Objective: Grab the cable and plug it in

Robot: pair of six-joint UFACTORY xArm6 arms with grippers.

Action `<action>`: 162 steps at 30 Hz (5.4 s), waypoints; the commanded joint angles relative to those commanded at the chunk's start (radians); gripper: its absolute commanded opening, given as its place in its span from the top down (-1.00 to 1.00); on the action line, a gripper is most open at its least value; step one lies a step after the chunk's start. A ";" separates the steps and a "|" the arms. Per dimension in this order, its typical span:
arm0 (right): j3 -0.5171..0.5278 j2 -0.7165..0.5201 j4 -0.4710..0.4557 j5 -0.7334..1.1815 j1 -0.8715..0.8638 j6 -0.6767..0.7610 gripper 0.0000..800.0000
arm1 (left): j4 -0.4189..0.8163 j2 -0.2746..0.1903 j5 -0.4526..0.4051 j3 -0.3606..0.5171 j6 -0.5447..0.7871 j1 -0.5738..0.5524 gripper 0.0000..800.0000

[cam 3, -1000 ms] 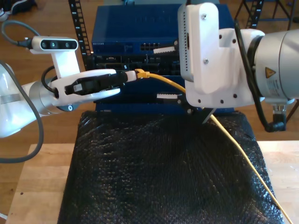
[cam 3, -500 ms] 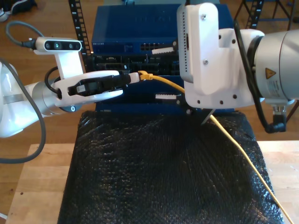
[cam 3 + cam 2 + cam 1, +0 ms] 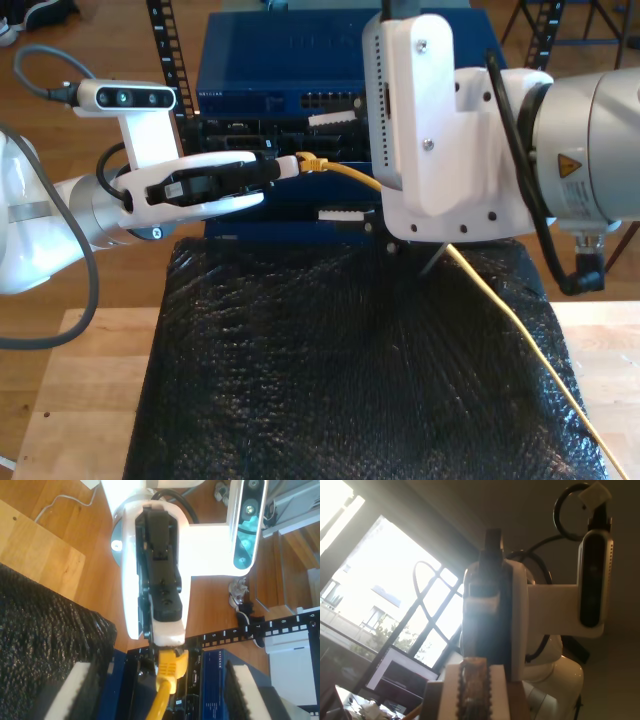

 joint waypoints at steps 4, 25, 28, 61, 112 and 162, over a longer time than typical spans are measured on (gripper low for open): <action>0.000 0.000 0.000 0.000 0.000 0.002 -0.26 | 0.000 0.000 0.000 0.002 0.000 0.002 0.97; 0.000 0.000 -0.002 0.000 0.002 -0.002 -0.07 | 0.012 0.000 0.002 0.003 -0.003 0.000 0.97; 0.000 0.000 -0.002 0.000 0.002 -0.002 -0.05 | 0.014 0.000 0.002 0.003 -0.003 0.000 0.97; 0.005 0.002 -0.002 0.000 0.003 0.000 0.19 | 0.021 0.000 0.003 0.003 -0.043 -0.014 0.97; 0.018 0.000 0.002 -0.002 0.005 0.003 0.92 | 0.020 0.002 0.005 0.012 -0.043 -0.015 0.97; -0.028 0.104 0.005 0.000 -0.173 0.086 0.99 | 0.212 -0.077 -0.226 -0.155 -0.008 0.173 -1.00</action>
